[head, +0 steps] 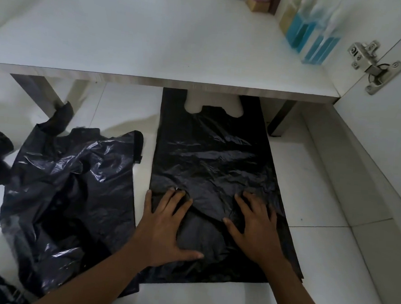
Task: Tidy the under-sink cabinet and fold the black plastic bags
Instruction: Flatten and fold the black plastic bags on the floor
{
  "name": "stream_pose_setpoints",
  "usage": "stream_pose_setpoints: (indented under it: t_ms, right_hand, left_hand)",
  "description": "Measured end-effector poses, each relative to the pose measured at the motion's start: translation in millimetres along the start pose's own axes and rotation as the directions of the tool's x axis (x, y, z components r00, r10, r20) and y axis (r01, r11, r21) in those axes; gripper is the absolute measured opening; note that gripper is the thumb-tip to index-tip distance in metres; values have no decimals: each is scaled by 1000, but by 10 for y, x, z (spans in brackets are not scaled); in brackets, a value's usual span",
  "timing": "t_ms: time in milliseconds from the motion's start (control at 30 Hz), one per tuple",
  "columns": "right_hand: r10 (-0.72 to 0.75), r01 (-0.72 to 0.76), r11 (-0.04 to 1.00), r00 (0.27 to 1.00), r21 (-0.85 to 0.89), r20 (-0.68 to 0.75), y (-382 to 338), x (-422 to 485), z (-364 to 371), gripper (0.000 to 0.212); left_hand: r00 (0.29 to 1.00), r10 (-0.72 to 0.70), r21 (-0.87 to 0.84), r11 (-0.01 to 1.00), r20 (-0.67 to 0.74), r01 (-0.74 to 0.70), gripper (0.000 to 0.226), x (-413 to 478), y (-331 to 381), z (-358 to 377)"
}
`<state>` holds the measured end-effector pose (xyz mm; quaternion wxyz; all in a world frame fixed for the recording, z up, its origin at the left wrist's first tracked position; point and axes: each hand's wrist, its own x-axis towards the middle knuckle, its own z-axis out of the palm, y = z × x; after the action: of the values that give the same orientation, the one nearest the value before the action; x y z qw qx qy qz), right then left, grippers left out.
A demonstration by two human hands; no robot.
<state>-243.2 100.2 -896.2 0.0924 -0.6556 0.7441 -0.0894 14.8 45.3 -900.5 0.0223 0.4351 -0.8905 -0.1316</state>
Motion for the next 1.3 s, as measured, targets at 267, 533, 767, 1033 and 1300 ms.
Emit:
stream_pose_setpoints:
  t_ms: [267,533,767,1033,1300]
  right_hand:
    - [-19,20,999,999,-38,35,95,-22,31,72]
    - [-125,129,991,989,-40,85,-576,-168,221,58]
    - [245,-240,968,966,-77,79,471,-133,-62,71]
    - [269,-274,954,962,123,51,544,-90,-290,76]
    - [-61,88,990,972,110,-226,-187,826,-366,34]
  left_hand:
    - [996,-11,4,1000,92,11,147,-113,76,0]
    - [996,4,1,1000,84,-4,150,-109,90,-20]
    - [991,-12,-14,1000,132,14,150,-102,93,-51]
    - [959,-153,-225,952,240,209,117,77,134,-405]
    - [937,-210,-143,974,-280,176,56,989,-57,-425]
